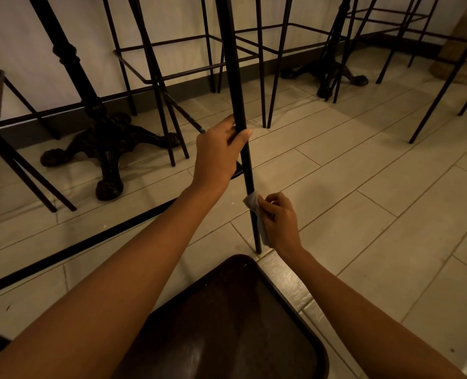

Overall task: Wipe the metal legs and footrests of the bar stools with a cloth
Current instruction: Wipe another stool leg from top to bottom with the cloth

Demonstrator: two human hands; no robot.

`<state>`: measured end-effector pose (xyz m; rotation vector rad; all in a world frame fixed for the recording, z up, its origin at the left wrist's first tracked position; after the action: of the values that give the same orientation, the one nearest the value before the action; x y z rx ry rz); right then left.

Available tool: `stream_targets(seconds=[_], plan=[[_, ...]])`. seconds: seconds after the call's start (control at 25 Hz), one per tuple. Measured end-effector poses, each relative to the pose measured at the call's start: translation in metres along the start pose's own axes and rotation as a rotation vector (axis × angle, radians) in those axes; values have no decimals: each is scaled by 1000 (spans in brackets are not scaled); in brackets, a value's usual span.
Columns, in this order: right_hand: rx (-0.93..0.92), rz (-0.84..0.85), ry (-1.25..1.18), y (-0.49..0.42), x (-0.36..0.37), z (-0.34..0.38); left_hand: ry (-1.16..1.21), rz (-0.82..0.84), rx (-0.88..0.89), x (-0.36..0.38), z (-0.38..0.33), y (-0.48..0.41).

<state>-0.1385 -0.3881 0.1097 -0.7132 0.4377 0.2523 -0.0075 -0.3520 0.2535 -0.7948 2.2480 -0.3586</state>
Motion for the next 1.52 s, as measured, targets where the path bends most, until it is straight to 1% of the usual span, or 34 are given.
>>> stream_targets(seconds=[0.12,0.24,0.32,0.4,0.48,0.76,0.92,1.04,1.24,1.44,1.52], plan=[[21,16,-15,2,-3,-8,5,0,-1,0,0,1],[52,-27,-94,-3,-12,-9,2,-1,-1,0,0,0],[-4,-45,-106,-8,-15,-2,4,0,1,0,1,0],[-71,-24,-72,-9,-11,8,3,0,0,1,1,0],[-91,-19,-36,-6,-6,9,5,-6,5,1,0,1],[-16,56,15,9,4,-13,19,-12,1,2,2,0],[68,-8,-97,6,-8,-20,6,-25,21,1,0,1],[58,-36,-116,4,-8,-13,11,-34,26,0,0,1],[50,-38,-55,9,3,-7,-16,-31,13,3,3,2],[105,13,0,18,11,-22,-29,-38,-2,8,5,6],[100,15,-7,20,8,-22,-31,-42,0,8,4,7]])
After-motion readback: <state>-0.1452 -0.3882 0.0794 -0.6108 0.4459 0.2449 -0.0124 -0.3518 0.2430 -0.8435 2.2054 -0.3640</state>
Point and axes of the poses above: each hand's wrist, its own y-axis away from the middle knuckle, its own x-axis out of the palm, z = x × y, the point moved 8 cm from there along -y, towards the middle knuckle, and after that the axes turned 13 degrees about -y, right-handed, at the moved point
